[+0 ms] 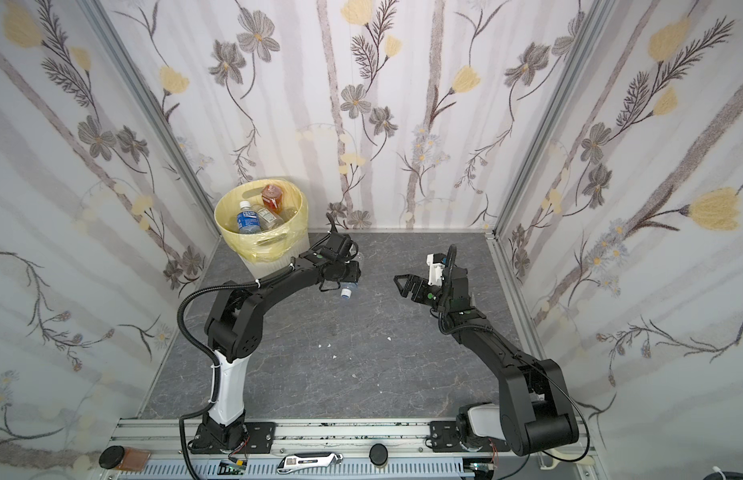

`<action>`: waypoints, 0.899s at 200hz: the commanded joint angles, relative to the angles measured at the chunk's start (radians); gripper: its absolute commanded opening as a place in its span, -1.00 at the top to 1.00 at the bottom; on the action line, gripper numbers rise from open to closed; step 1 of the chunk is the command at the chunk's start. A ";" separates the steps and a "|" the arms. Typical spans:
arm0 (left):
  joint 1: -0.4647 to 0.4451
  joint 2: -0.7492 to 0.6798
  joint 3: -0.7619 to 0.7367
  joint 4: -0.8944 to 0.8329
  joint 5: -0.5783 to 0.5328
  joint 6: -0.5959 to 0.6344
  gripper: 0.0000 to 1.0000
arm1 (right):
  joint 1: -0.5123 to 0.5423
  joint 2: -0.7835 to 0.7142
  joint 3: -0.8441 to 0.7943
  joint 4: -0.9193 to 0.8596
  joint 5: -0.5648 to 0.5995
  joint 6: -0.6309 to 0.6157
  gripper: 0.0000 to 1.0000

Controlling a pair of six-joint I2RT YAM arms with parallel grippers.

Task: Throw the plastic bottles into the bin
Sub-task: 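Lift the bottle with the left gripper up over the bin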

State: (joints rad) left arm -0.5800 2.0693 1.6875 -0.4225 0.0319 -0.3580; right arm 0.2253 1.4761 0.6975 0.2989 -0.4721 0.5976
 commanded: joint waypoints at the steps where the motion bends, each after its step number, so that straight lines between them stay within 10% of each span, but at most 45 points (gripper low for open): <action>1: 0.011 -0.065 0.019 -0.027 0.037 -0.082 0.11 | 0.020 -0.016 0.032 -0.019 0.014 -0.010 -0.99; 180: 0.278 -0.425 0.360 -0.035 0.061 -0.351 0.13 | 0.313 0.044 0.526 -0.184 0.145 -0.087 -0.99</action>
State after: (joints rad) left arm -0.3527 1.6554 1.9862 -0.4706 0.0978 -0.6952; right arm 0.5117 1.4933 1.1805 0.1268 -0.3592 0.5220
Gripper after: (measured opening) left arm 0.472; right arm 0.995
